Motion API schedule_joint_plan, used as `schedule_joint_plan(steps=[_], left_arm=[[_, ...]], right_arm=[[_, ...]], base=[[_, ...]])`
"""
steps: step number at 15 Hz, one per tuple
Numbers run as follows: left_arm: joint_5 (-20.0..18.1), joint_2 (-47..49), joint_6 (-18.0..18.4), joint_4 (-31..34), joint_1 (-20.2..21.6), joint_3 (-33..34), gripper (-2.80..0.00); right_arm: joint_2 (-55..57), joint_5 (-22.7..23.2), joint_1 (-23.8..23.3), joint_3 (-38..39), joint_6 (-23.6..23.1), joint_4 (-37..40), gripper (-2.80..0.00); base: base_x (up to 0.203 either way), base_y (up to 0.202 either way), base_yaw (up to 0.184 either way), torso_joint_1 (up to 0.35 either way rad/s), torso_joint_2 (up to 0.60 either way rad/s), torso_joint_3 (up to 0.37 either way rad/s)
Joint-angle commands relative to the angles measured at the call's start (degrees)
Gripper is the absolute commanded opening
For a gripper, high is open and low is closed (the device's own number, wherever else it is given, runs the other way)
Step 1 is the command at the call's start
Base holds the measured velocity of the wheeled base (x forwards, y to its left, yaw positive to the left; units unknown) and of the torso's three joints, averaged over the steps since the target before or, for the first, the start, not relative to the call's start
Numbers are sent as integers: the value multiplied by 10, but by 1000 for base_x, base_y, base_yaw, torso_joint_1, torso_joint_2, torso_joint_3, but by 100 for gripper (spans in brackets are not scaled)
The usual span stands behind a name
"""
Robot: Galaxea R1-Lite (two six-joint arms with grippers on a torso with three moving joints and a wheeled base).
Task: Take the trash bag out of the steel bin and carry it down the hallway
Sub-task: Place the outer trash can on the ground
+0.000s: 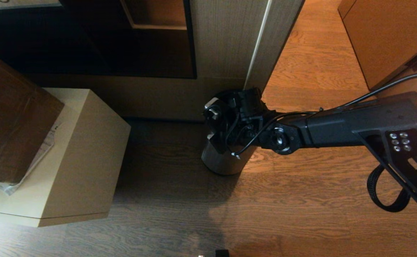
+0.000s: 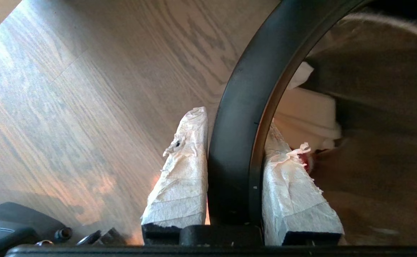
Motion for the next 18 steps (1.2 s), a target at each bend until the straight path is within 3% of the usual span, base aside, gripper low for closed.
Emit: schedule_joint_plan(steps=[1,12,18], left_arm=[[0,0,0,0,0,7,-280],[0,0,0,0,0,6,-280],[0,0,0,0,0,6,-280]], right_arm=[[-11,0,0,1,-9,0,-280],[-49,8,1,21,-59,4,-280],[-82,9,1,57,-62,6,-280]], base=[[0,0,0,0,0,0],[0,0,0,0,0,0],[0,0,0,0,0,0]])
